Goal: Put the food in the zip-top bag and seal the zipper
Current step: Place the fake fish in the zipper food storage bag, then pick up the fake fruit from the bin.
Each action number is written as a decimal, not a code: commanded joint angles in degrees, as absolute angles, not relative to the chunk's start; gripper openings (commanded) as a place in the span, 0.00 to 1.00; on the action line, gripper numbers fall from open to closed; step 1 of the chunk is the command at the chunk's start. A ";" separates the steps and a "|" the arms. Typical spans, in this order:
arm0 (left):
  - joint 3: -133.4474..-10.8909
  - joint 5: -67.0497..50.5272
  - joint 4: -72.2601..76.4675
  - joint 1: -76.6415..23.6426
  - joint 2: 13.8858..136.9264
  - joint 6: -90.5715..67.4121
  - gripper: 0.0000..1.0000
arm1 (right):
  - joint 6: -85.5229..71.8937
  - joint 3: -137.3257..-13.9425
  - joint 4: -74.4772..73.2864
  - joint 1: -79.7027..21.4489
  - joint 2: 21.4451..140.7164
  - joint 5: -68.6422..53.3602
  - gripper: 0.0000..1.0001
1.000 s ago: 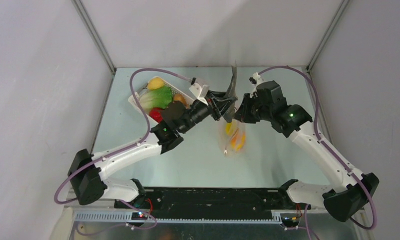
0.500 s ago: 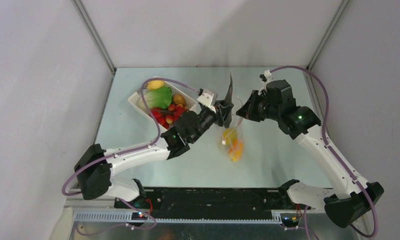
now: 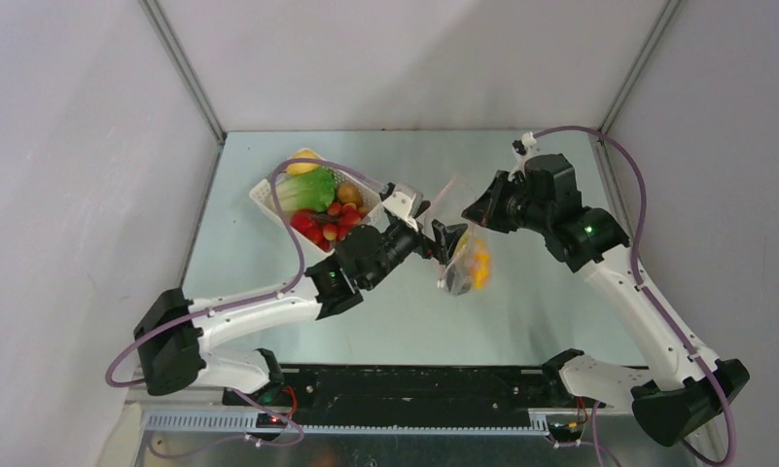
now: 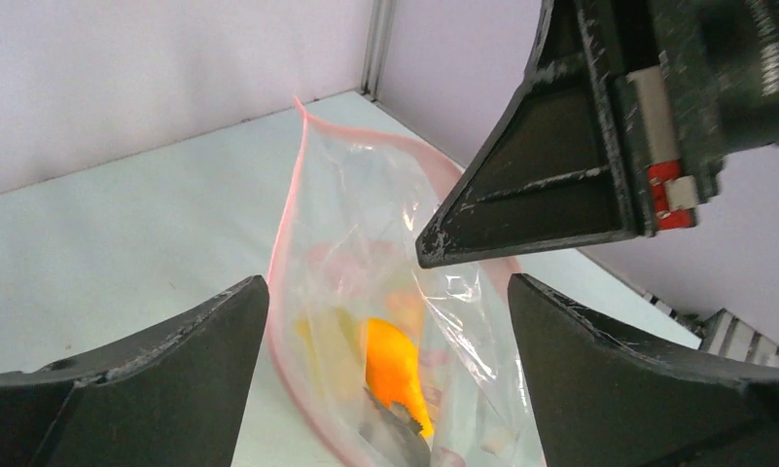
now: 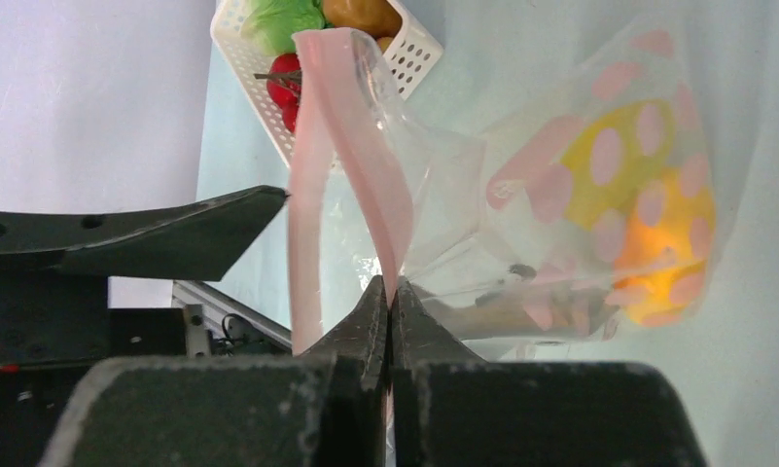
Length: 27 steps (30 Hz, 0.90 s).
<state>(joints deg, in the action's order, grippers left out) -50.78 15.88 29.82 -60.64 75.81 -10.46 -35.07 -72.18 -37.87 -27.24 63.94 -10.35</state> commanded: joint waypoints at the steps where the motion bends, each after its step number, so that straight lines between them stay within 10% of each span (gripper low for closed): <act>1: -52.40 16.79 27.85 -61.00 70.91 -11.93 0.99 | -35.06 -72.69 -35.33 -27.27 62.48 -8.58 0.00; 12: -58.49 31.46 6.69 -55.49 64.79 -18.90 1.00 | -33.62 -71.17 -35.81 -27.13 62.46 -5.34 0.00; 27: -67.16 12.32 -12.17 -17.78 77.89 -20.12 1.00 | -31.40 -70.84 -38.17 -26.41 62.94 -4.04 0.00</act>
